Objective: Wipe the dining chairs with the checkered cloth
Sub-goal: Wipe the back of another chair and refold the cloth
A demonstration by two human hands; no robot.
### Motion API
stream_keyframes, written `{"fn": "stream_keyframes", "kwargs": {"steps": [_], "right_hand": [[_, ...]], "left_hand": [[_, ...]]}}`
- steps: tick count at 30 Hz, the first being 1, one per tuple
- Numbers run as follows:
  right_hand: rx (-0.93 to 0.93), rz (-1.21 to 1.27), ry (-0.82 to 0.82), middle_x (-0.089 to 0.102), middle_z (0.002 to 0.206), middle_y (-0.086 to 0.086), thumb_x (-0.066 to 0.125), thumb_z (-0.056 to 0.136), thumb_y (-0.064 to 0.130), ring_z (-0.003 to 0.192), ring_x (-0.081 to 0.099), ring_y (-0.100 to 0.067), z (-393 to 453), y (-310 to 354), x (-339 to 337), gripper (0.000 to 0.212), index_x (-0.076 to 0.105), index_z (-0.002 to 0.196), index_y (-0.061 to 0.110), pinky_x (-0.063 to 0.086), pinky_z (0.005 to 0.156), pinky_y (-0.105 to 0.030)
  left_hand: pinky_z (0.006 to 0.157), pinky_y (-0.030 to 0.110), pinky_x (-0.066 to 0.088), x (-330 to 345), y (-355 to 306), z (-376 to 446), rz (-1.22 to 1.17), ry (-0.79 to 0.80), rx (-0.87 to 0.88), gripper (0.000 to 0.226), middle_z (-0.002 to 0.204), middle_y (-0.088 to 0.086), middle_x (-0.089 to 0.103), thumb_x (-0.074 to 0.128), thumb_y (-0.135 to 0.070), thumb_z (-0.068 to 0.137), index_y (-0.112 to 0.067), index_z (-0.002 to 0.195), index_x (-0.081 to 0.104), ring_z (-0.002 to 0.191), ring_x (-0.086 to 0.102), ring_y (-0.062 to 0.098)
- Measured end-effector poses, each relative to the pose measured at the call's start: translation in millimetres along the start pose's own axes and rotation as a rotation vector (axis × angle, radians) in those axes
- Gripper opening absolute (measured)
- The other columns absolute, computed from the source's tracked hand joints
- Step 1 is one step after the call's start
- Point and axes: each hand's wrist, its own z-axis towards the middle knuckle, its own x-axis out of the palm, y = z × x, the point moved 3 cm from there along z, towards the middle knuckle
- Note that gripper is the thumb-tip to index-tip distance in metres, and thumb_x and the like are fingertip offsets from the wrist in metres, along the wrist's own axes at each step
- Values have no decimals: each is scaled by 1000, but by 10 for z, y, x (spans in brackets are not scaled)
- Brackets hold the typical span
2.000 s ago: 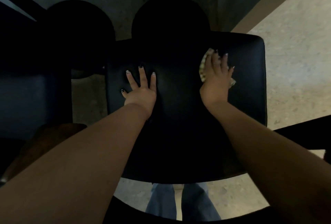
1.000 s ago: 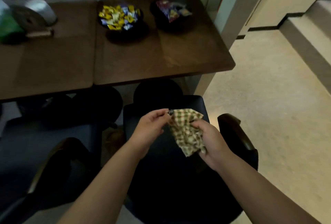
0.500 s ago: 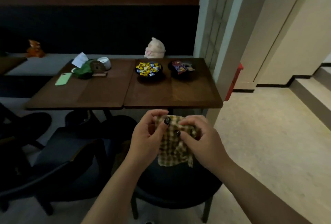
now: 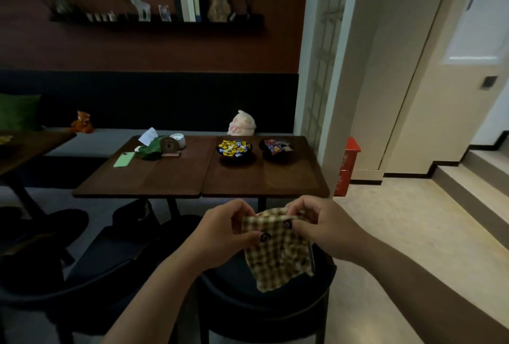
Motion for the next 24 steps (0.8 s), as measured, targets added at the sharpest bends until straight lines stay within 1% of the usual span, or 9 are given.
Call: {"fn": "stream_keyframes", "kwargs": {"steps": [5,8,10,12,14,17,19,22,24], "right_hand": [[9,125,53,70,87,9,65,89,23,83,66,-8,-47,411,510,12,66,84,34,56,81,-34],[20,226,44,68,81,1,70,85,26,78,64,-14,-32,734,1037,7,67,80,30,55,79,-40],[41,279,68,70,79,-1,77,77,32,77,67,-16,-26,986,1461,12,67,77,26,56,74,-36],[73,337,123,73,80,3,83,69,33,79,70,-14,-31,1223,1926,19,68,77,25,56,67,-27],[90,392,185,75,87,4,83,68,28,83,71,-12,-39,1442,2409,21,72,85,24,57,70,-25],[137,493,238,74,95,1,77,76,13,89,71,-14,-23,1684,2999,24,71,97,22,58,76,-30],[182,601,283,73,100,-5,73,80,6,93,70,-19,-2,1767,3281,23,68,102,12,58,75,-31],[267,770,257,72,99,-12,67,85,3,91,71,-24,84,1791,3593,18,64,103,2,56,70,-29],[358,900,209,70,103,-12,69,85,10,92,70,-25,179,1766,3781,27,60,109,4,55,70,-31]], "left_hand": [[65,37,54,-502,186,-461,-84,-20,-45,26,74,-2,66,78,-25,79,-18,77,53,70,65,15],[59,34,43,-868,461,-834,-214,-104,-70,29,61,-11,54,72,-21,85,-19,73,46,59,54,9],[59,30,44,-1141,660,-1110,-330,-169,-99,30,59,-12,52,70,-19,87,-21,71,44,60,54,8],[57,28,49,-1440,858,-1390,-381,-249,-135,31,60,-10,55,71,-21,87,-22,70,45,62,58,9],[54,26,51,-1753,1056,-1667,-362,-343,-156,28,61,-8,57,72,-24,86,-19,74,46,61,59,9],[55,26,52,-2188,1338,-2031,-274,-479,-190,27,72,2,61,72,-28,85,-14,85,48,63,60,7],[55,21,51,-2404,1507,-2213,-260,-546,-210,26,77,3,62,71,-28,86,-17,87,47,63,60,3],[58,21,53,-2572,1752,-2325,-315,-525,-228,26,81,3,62,70,-27,87,-21,92,45,66,62,3],[61,22,54,-2620,1907,-2304,-391,-484,-239,28,86,3,66,71,-27,85,-24,98,46,73,67,6]]}}
